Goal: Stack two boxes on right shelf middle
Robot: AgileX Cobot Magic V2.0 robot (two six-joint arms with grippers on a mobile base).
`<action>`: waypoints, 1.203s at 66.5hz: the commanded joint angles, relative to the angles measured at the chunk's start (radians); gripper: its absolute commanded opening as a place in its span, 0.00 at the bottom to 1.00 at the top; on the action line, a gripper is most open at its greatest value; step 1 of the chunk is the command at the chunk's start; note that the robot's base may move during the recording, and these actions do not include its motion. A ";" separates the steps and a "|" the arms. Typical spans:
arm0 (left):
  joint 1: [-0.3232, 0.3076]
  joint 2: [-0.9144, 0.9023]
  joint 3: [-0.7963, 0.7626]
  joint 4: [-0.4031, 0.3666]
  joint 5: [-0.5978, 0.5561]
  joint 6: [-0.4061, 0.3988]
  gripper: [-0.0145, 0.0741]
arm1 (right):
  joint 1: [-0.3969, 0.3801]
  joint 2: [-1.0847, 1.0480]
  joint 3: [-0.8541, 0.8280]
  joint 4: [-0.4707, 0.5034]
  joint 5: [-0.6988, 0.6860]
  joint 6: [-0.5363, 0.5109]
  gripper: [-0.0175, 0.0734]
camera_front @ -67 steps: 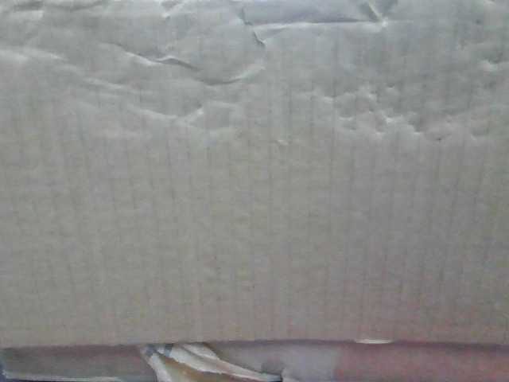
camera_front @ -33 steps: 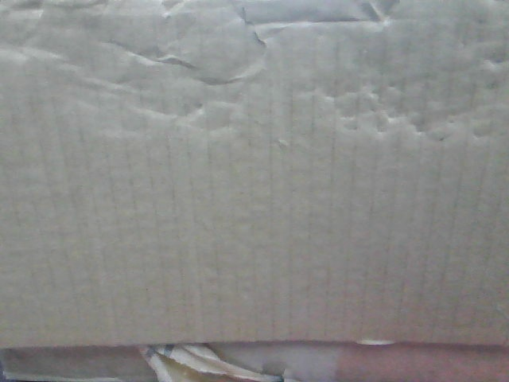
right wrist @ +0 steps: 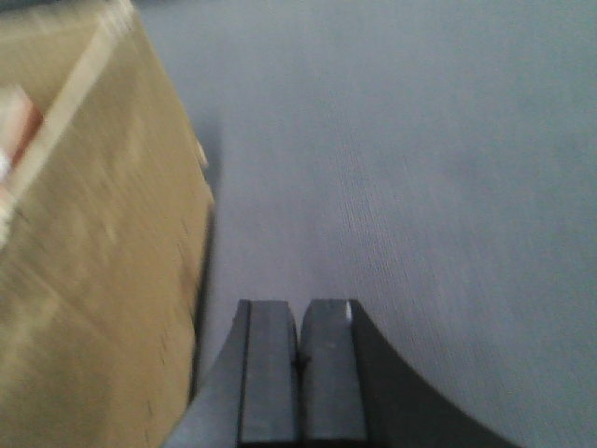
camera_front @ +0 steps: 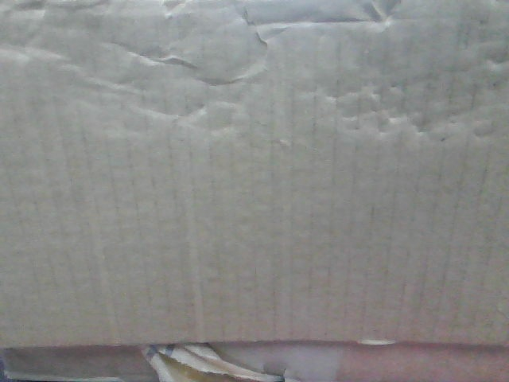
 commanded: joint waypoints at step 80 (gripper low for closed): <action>0.002 -0.009 0.003 -0.001 -0.002 -0.001 0.60 | 0.394 0.870 -0.862 -0.262 0.369 0.210 0.04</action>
